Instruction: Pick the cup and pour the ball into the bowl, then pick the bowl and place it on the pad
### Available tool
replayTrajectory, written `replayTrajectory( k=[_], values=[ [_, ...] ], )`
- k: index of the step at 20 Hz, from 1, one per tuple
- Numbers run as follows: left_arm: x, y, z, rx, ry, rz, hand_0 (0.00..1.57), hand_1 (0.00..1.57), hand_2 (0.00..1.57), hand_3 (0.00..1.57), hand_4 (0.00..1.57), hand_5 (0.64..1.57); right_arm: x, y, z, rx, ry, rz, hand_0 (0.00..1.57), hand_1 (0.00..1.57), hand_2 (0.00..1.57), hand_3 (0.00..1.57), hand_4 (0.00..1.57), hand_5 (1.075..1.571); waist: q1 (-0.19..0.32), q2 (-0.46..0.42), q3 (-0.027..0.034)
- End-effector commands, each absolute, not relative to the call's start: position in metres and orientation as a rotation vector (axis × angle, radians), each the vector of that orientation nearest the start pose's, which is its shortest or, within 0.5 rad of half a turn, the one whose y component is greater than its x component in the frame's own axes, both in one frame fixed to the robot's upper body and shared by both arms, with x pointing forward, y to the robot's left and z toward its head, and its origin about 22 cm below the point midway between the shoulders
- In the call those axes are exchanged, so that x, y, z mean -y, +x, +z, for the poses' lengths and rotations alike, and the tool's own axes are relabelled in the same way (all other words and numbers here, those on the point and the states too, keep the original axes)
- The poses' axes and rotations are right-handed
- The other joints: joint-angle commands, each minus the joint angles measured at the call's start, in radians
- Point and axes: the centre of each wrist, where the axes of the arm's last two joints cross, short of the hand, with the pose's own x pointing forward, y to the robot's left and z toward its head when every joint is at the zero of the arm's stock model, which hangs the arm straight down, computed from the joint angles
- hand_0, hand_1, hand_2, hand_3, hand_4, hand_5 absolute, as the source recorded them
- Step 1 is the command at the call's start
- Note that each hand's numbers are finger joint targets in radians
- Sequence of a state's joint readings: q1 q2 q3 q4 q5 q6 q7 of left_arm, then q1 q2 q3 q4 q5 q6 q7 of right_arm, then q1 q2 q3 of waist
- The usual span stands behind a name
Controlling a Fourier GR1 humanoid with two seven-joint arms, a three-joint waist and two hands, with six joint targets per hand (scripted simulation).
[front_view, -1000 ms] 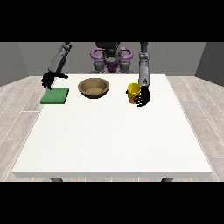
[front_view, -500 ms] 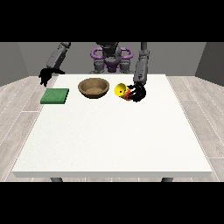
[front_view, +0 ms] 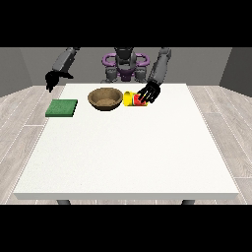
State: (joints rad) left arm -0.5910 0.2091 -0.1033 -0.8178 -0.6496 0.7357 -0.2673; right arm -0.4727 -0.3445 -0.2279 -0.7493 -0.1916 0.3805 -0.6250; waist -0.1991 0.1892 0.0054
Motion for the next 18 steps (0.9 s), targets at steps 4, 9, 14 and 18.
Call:
replayTrajectory(
  k=[4, 9, 14, 18],
  values=[
    [-0.143, 0.375, 0.003, 1.768, 1.159, -0.957, 1.40, 1.40, 1.57, 1.57, 1.05, 1.565, 0.365, 0.309, -0.061, 1.787, 0.078, -0.038, 0.00, 0.00, 0.23, 0.15, 0.37, 1.546, 0.106, -0.138, -0.0011],
    [-0.113, 0.375, 0.017, 1.709, 1.184, -1.185, 1.35, 1.35, 1.57, 1.57, 0.94, 1.548, 0.392, 0.283, -0.076, 1.706, 0.009, -0.099, 0.00, 0.00, 0.27, 0.19, 0.38, 1.541, 0.190, -0.208, -0.0030],
    [-0.056, 0.365, 0.034, 1.710, 1.183, -1.303, 0.92, 0.92, 1.57, 1.48, 0.90, 1.539, 0.389, 0.284, -0.078, 1.752, -0.011, -0.119, 0.00, 0.00, 0.27, 0.28, 0.41, 1.542, 0.195, -0.170, -0.0042],
    [-0.041, 0.365, 0.055, 1.639, 1.195, -1.424, 0.22, 0.22, 1.57, 1.44, 0.87, 1.529, 0.403, 0.260, -0.092, 1.686, -0.008, -0.114, 0.00, 0.00, 0.24, 0.39, 0.40, 1.540, 0.202, -0.231, -0.0044]
  ],
)
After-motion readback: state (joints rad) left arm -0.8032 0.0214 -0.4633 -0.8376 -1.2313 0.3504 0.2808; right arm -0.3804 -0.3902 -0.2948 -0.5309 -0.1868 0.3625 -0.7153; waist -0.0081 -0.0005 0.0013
